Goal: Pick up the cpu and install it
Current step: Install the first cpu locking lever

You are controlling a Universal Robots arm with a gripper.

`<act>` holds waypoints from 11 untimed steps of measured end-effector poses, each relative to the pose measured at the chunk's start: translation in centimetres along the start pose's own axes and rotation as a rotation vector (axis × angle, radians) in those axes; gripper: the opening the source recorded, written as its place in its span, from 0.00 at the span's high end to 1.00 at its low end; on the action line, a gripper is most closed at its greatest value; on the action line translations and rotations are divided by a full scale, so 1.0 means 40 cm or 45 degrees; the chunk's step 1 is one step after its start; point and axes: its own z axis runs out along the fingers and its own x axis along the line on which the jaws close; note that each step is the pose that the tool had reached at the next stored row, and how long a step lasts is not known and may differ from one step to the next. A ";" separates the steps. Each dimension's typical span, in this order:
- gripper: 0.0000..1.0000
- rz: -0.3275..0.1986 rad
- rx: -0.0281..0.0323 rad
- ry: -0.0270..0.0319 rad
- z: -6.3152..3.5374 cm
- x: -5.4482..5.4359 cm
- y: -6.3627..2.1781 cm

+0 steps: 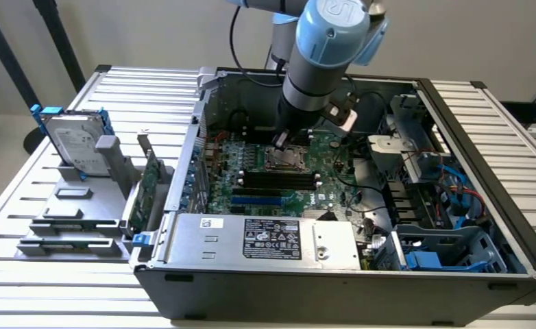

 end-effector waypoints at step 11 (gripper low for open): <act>0.89 0.000 -0.0019 -0.0032 -0.044 -0.049 -0.016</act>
